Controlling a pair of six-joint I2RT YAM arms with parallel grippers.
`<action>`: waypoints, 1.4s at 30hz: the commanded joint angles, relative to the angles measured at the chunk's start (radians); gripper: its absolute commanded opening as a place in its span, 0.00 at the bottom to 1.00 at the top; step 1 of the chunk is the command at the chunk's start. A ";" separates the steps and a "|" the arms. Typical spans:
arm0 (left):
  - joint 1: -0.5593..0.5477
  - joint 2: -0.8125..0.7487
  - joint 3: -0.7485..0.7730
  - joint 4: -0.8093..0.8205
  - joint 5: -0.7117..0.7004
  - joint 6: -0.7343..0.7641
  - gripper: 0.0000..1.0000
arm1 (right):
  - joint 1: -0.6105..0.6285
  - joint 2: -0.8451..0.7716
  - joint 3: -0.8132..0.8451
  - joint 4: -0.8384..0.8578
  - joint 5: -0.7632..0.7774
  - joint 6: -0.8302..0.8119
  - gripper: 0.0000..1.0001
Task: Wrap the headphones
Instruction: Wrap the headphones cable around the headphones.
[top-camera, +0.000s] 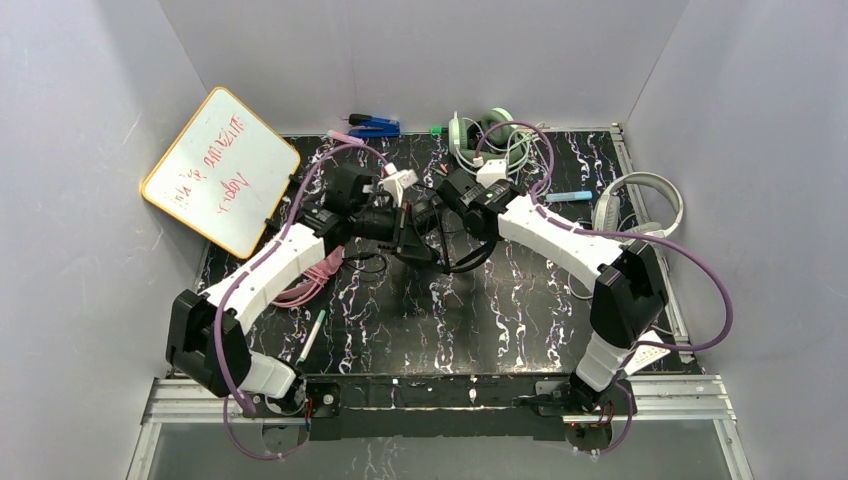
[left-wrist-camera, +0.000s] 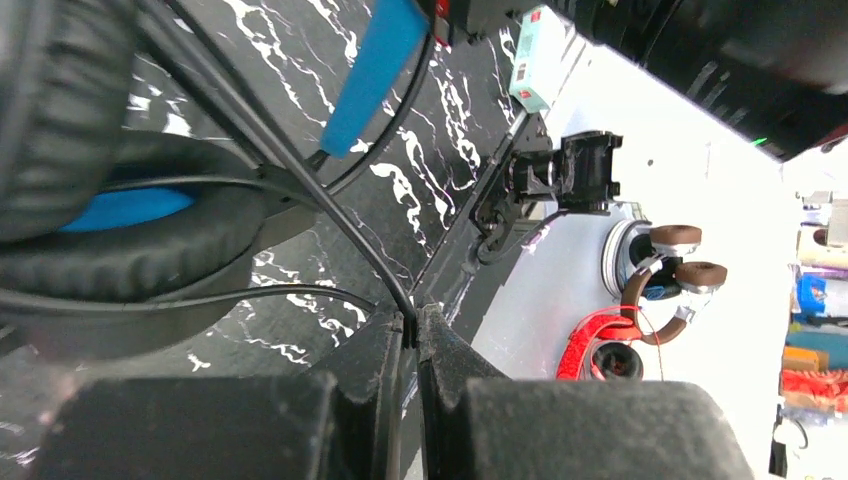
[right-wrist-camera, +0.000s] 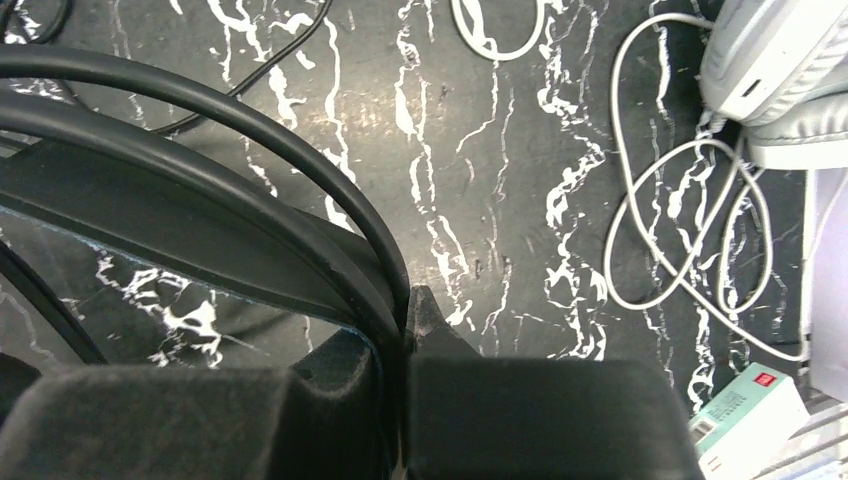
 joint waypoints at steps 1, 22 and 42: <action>-0.111 -0.064 -0.083 0.115 0.050 -0.124 0.00 | -0.035 -0.055 0.040 0.091 -0.017 0.131 0.01; -0.179 -0.275 0.041 -0.099 -0.431 0.073 0.75 | -0.046 -0.304 -0.093 0.366 0.048 -0.051 0.01; -0.176 -0.555 -0.389 0.384 -0.450 0.232 0.98 | -0.057 -0.339 0.164 0.149 -0.057 -0.096 0.01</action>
